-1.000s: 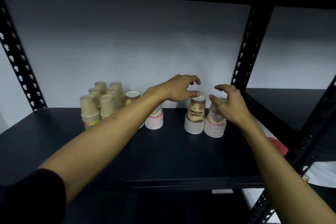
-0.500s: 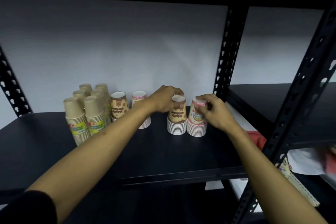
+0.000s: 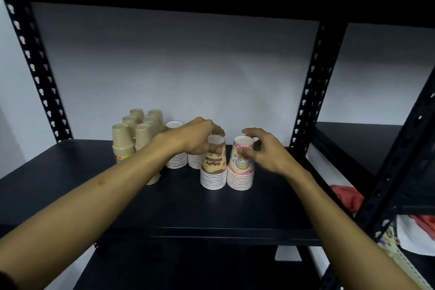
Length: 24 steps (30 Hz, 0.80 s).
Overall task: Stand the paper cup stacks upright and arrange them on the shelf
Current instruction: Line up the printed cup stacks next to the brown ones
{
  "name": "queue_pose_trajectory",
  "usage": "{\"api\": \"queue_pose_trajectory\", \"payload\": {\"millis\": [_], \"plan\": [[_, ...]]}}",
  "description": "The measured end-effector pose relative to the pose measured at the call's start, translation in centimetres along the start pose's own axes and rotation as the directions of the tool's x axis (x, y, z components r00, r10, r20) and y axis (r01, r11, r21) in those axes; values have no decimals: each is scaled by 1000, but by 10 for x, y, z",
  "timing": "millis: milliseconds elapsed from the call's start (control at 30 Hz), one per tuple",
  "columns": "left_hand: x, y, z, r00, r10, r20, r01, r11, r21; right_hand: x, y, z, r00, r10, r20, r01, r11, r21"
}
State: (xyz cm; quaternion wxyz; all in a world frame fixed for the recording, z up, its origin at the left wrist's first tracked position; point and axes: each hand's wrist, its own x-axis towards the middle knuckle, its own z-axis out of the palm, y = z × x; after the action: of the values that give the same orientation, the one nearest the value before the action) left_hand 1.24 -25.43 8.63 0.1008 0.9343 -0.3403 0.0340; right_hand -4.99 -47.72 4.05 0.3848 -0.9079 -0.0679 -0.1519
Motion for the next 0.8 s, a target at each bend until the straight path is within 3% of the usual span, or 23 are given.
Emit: {"api": "queue_pose_trajectory", "payload": {"millis": [300, 800], "plan": [[-30, -25, -16, 996, -88, 1, 86, 980, 179, 15, -30, 37, 995, -79, 68, 79, 997, 2], [-37, -55, -34, 988, -138, 75, 115, 961, 252, 37, -45, 67, 986, -115, 122, 111, 993, 40]]}}
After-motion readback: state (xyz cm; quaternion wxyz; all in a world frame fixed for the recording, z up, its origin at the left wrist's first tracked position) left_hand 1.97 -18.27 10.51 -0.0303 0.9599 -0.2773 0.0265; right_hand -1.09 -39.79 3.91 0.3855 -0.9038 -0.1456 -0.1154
